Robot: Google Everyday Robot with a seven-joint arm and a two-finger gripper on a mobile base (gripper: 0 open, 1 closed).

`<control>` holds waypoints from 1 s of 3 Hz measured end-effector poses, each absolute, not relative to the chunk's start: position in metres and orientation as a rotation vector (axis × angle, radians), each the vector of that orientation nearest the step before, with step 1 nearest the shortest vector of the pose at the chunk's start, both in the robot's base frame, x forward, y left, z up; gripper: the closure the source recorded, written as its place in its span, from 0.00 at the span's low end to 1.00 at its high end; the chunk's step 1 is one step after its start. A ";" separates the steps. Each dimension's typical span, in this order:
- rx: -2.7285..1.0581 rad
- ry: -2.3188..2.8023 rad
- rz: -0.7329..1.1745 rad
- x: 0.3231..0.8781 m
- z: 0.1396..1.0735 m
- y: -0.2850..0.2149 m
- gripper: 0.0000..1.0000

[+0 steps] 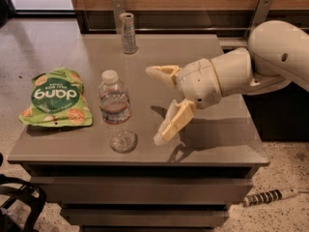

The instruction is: Move water bottle near redbull can

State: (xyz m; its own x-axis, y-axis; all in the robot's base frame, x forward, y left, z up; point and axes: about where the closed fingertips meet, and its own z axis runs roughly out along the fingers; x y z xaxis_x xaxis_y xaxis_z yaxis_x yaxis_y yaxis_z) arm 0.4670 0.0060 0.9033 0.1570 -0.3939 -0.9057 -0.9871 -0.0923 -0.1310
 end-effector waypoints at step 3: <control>-1.561 1.199 1.147 0.452 0.880 0.062 0.18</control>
Offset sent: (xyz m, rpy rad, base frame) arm -0.0138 0.0556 -0.0276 0.2198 0.0929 0.1147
